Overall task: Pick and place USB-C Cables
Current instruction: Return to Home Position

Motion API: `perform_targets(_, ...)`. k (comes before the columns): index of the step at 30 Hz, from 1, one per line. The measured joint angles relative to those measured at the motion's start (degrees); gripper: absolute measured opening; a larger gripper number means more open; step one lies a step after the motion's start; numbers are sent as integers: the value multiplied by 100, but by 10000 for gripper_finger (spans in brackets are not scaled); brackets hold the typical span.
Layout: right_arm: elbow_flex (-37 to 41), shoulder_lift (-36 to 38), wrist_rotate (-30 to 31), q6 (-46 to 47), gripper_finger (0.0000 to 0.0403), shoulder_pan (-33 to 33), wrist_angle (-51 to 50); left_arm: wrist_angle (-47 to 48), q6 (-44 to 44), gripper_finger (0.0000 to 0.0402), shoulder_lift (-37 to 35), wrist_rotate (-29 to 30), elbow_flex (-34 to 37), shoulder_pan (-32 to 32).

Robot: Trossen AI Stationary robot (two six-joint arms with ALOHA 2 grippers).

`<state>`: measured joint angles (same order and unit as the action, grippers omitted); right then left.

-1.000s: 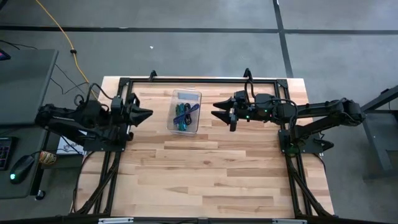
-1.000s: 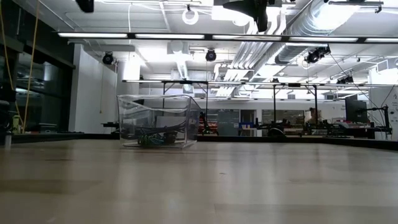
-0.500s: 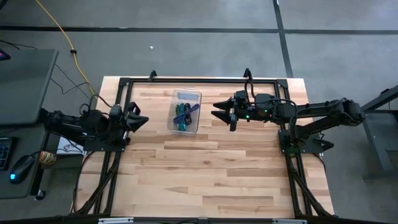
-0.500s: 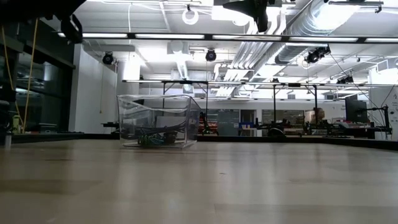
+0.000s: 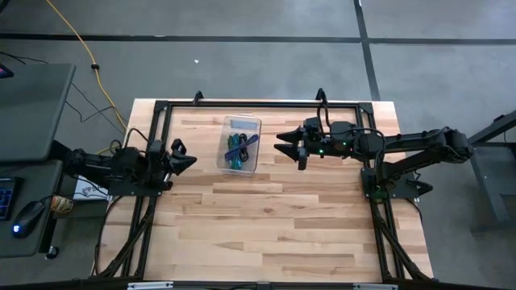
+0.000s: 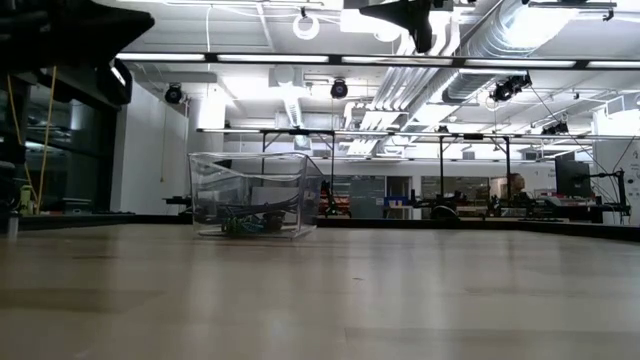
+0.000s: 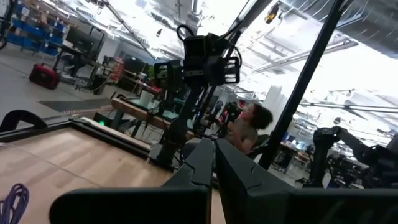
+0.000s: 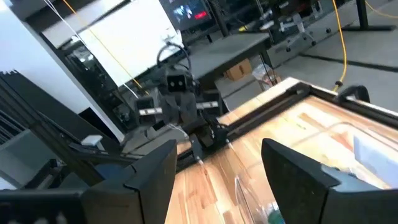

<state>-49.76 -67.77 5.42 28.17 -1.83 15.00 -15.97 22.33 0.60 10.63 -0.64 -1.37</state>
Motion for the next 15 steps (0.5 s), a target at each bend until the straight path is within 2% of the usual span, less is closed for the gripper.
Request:
perform_targets(3,0,81,-1,30,219,-2,-249,34,-21,0,1,7,-4,0)
perform_targets(6,0,349,-2,-9,186,-1,-787,88,-40,0,2,11,-4,0)
perform_targets(9,0,740,-5,-167,132,0,-1392,110,-39,0,10,13,-4,0)
perform_targets(13,0,1324,10,-573,39,62,-2015,116,-42,1,22,13,-4,0)
perform_targets(15,0,1565,31,-836,11,155,-2365,119,-42,1,22,13,-4,0)
